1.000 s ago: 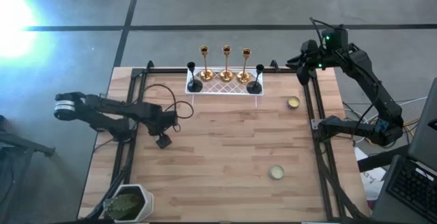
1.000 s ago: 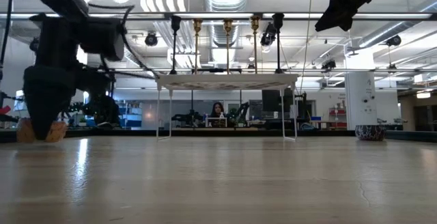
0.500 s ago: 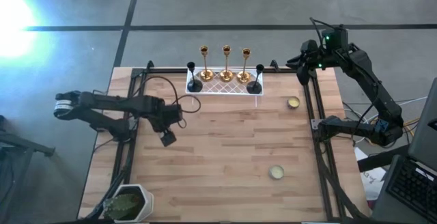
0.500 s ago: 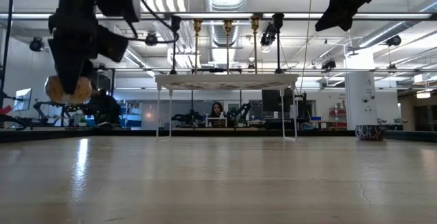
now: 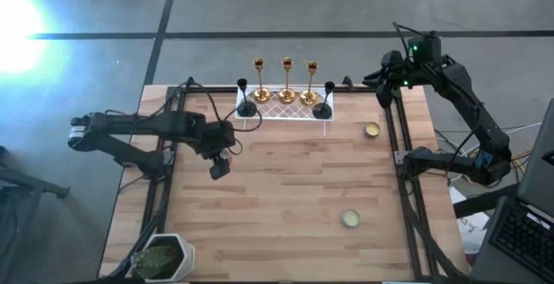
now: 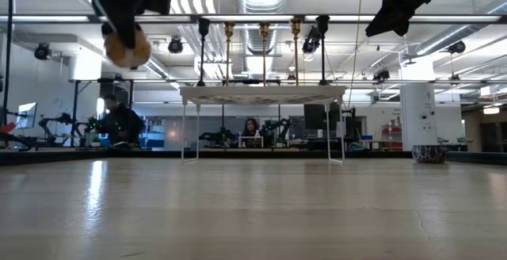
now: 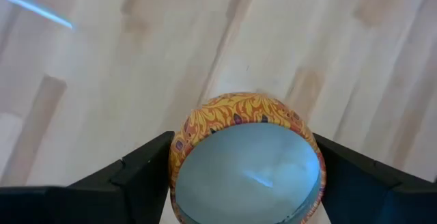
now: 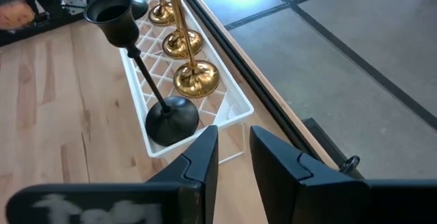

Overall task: Pick & Place candle stick holders
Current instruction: Put the white scented candle on the shelf

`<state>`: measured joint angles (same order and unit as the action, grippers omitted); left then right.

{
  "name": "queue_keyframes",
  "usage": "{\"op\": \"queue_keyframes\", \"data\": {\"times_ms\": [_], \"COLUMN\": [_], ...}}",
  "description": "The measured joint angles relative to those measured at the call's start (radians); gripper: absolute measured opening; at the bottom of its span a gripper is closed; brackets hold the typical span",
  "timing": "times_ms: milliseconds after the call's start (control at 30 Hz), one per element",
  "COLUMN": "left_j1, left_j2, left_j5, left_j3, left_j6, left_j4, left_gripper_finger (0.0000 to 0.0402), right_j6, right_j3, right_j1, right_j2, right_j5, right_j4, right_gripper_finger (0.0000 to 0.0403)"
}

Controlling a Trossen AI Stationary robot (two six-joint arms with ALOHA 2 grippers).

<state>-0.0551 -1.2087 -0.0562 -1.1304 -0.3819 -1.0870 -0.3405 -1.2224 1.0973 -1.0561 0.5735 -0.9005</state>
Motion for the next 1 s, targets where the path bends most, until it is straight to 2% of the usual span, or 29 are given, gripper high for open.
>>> {"op": "queue_keyframes", "data": {"times_ms": [233,500,667,867,1000], "left_j1": [0.013,0.013,0.011,0.012,0.012], "left_j2": [0.0,-0.003,-0.014,-0.077,-0.155], "left_j5": [0.005,0.054,0.085,0.085,0.102], "left_j3": [-0.08,-0.074,-0.074,-0.099,-0.168], "left_j6": [0.043,0.062,0.07,0.106,0.182], "left_j4": [-0.018,-0.119,-0.111,-0.104,-0.095], "left_gripper_finger": [0.0301,0.0301,0.0301,0.0301,0.0301], "right_j6": [0.0,0.0,0.0,0.0,0.0], "right_j3": [0.0,0.0,0.0,0.0,0.0], "right_j1": [0.0,0.0,0.0,0.0,0.0], "right_j2": [0.0,0.0,0.0,0.0,0.0], "right_j5": [0.0,0.0,0.0,0.0,0.0], "right_j4": [0.0,0.0,0.0,0.0,0.0], "right_gripper_finger": [0.0089,0.0078,0.0069,0.0073,0.008]}}
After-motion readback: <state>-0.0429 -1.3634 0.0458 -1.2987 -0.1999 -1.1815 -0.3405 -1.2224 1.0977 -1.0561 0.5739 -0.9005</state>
